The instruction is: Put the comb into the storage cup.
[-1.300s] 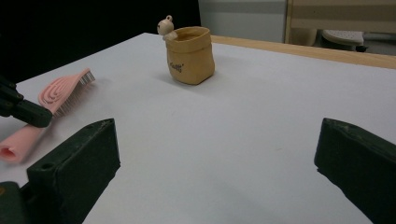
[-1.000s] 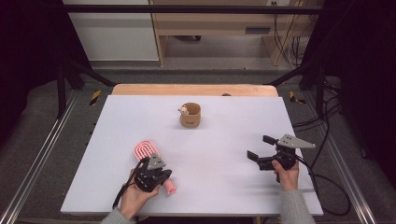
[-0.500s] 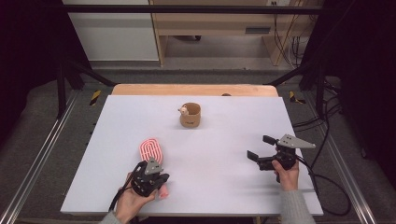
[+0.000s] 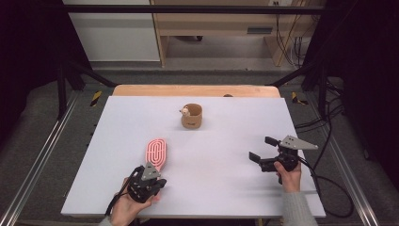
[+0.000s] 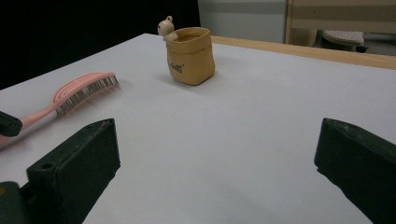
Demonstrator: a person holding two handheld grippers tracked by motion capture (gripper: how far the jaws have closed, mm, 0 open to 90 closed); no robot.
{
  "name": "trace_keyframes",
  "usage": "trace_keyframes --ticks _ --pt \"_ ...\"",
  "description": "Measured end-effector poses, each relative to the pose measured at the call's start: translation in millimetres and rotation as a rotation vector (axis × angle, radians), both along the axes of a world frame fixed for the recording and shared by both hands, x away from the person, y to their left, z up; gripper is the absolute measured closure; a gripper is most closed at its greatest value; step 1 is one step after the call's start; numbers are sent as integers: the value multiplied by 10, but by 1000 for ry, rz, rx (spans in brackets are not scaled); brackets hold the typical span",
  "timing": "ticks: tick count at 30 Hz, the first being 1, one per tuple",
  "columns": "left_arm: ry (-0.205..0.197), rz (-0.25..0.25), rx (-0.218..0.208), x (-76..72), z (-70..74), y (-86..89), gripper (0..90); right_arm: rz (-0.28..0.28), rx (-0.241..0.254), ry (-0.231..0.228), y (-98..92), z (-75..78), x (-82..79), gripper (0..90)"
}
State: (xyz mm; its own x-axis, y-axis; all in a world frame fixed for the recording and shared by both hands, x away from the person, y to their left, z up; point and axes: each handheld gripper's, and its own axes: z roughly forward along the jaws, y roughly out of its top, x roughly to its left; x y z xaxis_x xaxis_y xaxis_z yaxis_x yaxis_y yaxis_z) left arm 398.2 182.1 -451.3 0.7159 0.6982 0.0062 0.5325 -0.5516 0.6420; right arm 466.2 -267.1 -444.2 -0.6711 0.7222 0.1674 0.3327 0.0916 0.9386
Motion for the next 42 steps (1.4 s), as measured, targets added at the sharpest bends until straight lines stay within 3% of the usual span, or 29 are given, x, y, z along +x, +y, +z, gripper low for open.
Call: trace_keyframes --ticks 14,33,38,42 --pt "5 38 14 -39 -8 196 896 1 0 1 2 -2 1 4" --pt "-2 79 30 0 -10 305 896 1 -1 2 3 -3 1 4" --pt "-9 75 19 -10 7 306 894 1 -1 2 3 -3 1 4" --pt "-22 68 -19 -23 63 314 853 0 -2 2 3 -3 2 4"
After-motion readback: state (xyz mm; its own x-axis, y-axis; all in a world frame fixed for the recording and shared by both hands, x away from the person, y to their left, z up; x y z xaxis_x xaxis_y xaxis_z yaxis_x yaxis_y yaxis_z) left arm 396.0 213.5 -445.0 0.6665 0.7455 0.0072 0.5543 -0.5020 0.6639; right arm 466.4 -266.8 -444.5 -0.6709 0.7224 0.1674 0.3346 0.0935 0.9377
